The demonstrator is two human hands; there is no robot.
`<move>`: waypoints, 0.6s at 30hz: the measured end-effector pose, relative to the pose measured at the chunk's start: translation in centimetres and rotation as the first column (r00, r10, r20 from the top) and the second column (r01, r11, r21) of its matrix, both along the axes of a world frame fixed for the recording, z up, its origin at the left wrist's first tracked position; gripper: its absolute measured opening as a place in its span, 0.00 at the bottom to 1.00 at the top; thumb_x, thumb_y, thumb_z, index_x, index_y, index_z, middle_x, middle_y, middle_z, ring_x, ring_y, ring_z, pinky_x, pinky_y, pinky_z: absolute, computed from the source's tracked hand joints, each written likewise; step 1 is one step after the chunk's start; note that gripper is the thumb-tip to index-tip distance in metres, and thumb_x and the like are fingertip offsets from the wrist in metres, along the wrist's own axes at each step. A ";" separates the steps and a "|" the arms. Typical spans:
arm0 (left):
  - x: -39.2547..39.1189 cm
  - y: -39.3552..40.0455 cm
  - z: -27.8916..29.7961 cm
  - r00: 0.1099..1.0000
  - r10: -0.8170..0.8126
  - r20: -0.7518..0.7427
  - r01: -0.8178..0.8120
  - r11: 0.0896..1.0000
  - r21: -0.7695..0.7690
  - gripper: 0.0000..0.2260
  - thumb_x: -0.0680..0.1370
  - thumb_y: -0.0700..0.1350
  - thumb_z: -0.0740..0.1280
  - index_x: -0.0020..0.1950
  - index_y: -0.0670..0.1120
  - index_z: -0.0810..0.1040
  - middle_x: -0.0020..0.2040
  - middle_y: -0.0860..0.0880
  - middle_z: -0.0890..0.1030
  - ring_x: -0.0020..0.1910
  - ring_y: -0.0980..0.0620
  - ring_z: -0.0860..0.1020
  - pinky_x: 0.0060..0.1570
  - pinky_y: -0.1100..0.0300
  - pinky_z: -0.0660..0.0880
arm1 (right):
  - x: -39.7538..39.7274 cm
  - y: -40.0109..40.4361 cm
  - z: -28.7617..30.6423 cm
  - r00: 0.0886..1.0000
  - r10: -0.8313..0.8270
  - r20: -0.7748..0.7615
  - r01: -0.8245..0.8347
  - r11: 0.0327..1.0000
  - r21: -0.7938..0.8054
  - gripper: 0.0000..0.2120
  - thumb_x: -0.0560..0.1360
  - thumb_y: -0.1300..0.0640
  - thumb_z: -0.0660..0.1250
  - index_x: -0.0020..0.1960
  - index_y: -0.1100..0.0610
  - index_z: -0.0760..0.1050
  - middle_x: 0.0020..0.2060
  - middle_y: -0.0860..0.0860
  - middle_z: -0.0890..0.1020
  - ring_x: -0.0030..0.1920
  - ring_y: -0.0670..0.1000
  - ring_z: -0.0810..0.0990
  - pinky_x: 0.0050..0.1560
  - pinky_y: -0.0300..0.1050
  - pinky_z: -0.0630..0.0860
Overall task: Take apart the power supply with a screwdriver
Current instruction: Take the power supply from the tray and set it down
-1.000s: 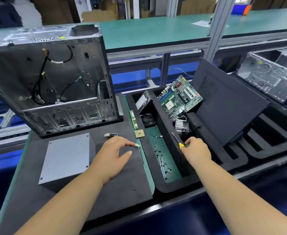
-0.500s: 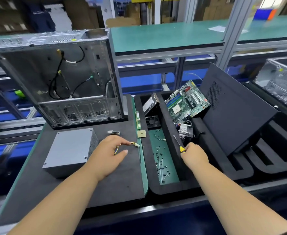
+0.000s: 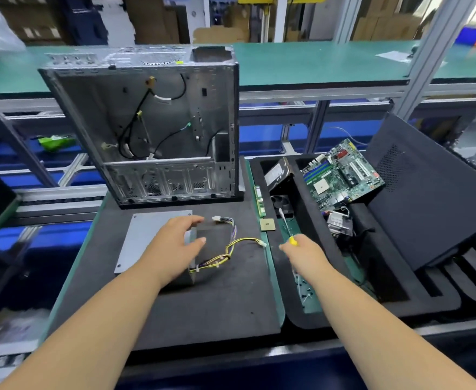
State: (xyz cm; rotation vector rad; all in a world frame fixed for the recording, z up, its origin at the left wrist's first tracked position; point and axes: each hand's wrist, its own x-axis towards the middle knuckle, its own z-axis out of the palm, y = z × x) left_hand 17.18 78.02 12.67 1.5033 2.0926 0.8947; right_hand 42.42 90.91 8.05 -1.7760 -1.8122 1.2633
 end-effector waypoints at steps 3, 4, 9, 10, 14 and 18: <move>-3.4 -0.4 -0.8 0.999 0.034 -0.006 -0.034 0.999 -0.035 0.20 0.78 0.46 0.69 0.70 0.52 0.72 0.65 0.54 0.73 0.66 0.56 0.70 0.64 0.63 0.63 | -3.2 -1.5 0.1 0.999 -0.004 -0.046 0.000 0.996 -0.088 0.05 0.74 0.56 0.65 0.43 0.58 0.75 0.35 0.55 0.78 0.30 0.53 0.72 0.30 0.39 0.67; -4.7 -0.4 -1.0 0.999 0.035 -0.027 -0.036 0.998 -0.048 0.21 0.78 0.45 0.68 0.71 0.51 0.72 0.66 0.53 0.73 0.67 0.55 0.70 0.65 0.63 0.62 | -4.2 -1.9 0.0 0.998 0.003 -0.058 -0.010 0.993 -0.115 0.05 0.75 0.56 0.65 0.42 0.57 0.75 0.34 0.54 0.78 0.27 0.52 0.71 0.28 0.37 0.66; -11.0 0.3 -1.5 0.989 0.008 -0.148 -0.031 0.987 -0.158 0.23 0.81 0.43 0.63 0.76 0.48 0.67 0.75 0.48 0.67 0.73 0.47 0.65 0.70 0.55 0.63 | -8.9 -2.8 -0.3 0.994 -0.070 -0.082 0.056 0.985 -0.163 0.08 0.75 0.51 0.68 0.48 0.55 0.74 0.30 0.52 0.76 0.21 0.48 0.71 0.24 0.33 0.66; -12.2 0.4 -1.5 0.987 -0.009 -0.158 -0.021 0.983 -0.183 0.23 0.81 0.43 0.62 0.76 0.48 0.66 0.76 0.48 0.66 0.74 0.47 0.64 0.69 0.55 0.64 | -9.7 -2.9 -0.3 0.993 -0.089 -0.073 0.077 0.985 -0.155 0.09 0.74 0.51 0.69 0.47 0.55 0.74 0.27 0.52 0.75 0.19 0.47 0.70 0.22 0.31 0.64; -15.9 1.1 -1.2 0.974 -0.168 -0.155 0.117 0.949 -0.294 0.25 0.80 0.48 0.66 0.76 0.49 0.66 0.76 0.50 0.66 0.74 0.49 0.63 0.73 0.56 0.61 | -12.6 -3.2 0.0 0.991 -0.124 -0.058 0.115 0.984 -0.135 0.12 0.75 0.49 0.70 0.47 0.56 0.72 0.24 0.48 0.74 0.21 0.48 0.70 0.24 0.33 0.63; -18.6 0.9 -0.6 0.920 -0.389 -0.040 0.345 0.856 -0.384 0.41 0.71 0.56 0.76 0.79 0.53 0.60 0.76 0.55 0.62 0.73 0.56 0.62 0.70 0.64 0.57 | -15.2 -3.2 1.0 0.996 -0.084 -0.039 0.079 0.991 -0.110 0.17 0.75 0.45 0.68 0.58 0.52 0.71 0.40 0.54 0.76 0.30 0.52 0.71 0.33 0.41 0.68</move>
